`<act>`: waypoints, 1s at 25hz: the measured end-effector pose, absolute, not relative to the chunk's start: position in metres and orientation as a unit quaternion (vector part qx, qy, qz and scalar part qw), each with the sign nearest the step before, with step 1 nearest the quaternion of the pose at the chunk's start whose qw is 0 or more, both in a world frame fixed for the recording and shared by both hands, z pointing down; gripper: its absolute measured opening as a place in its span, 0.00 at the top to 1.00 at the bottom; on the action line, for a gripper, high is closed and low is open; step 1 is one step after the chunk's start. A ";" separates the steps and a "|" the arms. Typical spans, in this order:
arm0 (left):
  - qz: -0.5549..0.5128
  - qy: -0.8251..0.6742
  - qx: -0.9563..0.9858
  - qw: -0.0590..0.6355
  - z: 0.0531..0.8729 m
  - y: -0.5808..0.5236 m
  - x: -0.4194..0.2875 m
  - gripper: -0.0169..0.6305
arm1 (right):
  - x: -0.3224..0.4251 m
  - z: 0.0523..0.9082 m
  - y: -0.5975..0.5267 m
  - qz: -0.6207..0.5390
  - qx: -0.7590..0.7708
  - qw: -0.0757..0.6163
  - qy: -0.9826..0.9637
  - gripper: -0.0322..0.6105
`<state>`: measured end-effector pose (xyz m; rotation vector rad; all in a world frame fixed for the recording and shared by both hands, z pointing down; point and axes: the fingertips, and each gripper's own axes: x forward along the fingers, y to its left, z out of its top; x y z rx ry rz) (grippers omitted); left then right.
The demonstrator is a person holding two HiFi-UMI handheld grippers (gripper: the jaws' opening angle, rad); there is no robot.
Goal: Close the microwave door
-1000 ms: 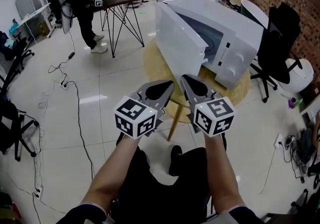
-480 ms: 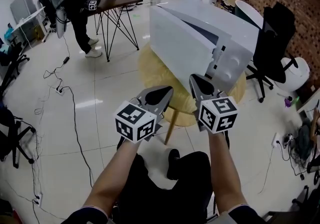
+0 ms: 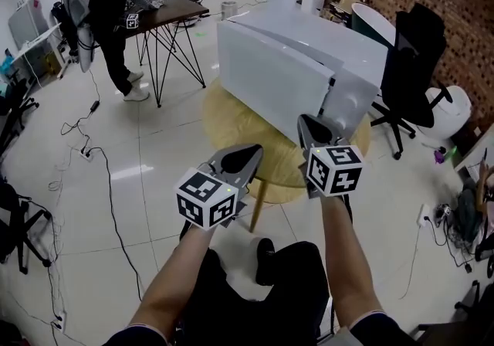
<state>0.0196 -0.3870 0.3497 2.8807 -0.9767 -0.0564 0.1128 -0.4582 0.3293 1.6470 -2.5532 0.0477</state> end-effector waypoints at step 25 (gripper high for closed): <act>-0.013 -0.304 0.950 0.064 0.368 -0.399 0.044 0.97 | 0.153 0.333 -0.500 0.051 0.628 0.063 -0.774 0.95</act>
